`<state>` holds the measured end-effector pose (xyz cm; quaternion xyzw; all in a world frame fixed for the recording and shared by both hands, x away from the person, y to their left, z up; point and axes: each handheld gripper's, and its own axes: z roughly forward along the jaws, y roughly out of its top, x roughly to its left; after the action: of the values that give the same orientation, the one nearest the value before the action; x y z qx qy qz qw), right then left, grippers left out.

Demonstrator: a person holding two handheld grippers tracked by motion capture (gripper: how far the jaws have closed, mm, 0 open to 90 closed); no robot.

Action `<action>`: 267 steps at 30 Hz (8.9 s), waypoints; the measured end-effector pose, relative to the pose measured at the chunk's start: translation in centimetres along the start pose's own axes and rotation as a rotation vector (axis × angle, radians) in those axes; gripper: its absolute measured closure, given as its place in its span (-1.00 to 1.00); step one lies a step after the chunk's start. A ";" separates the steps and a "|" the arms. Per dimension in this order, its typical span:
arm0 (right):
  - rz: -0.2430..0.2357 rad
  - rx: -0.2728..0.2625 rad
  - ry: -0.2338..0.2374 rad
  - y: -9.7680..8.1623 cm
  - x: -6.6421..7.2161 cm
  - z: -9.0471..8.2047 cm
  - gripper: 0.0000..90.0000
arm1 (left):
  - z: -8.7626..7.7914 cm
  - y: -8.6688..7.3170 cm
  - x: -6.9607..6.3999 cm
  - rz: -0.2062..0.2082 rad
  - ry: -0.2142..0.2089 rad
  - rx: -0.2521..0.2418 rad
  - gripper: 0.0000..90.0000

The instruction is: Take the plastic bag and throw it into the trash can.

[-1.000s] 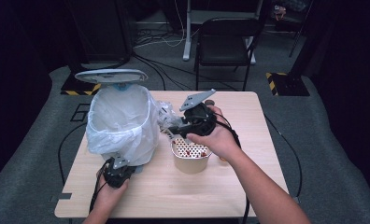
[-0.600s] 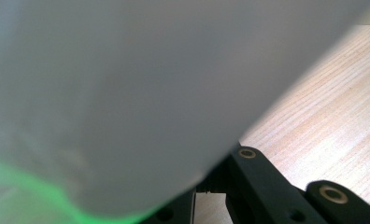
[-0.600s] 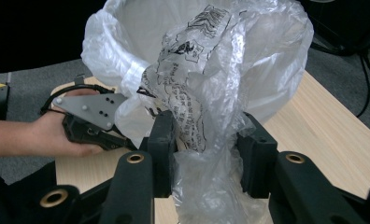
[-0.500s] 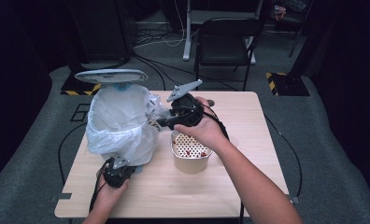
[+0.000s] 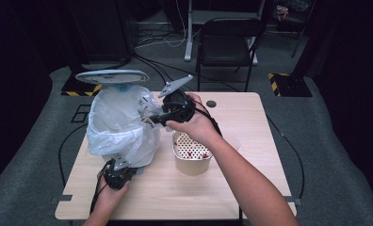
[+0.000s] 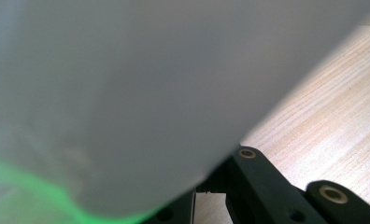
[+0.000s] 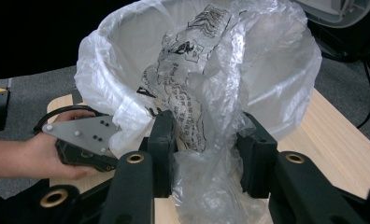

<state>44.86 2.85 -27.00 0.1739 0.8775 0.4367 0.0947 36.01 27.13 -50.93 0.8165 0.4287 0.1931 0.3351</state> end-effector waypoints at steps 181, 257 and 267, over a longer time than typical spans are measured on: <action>0.220 0.044 0.050 -19.8 3.9 -2.0 0.74 | 0.2 -0.1 -0.2 -0.049 -0.005 -0.038 1.00; 0.315 0.013 -0.326 -24.8 -1.2 -12.5 -0.40 | 0.2 -0.1 -0.2 -0.057 -0.011 -0.038 1.00; 0.374 0.030 -0.352 -27.1 -3.1 -10.3 -0.62 | 0.1 -0.2 -0.1 -0.048 -0.017 -0.034 1.00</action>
<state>38.36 -21.06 -42.44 0.4078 0.8065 0.3965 0.1612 35.95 27.07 -51.14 0.8016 0.4422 0.1855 0.3570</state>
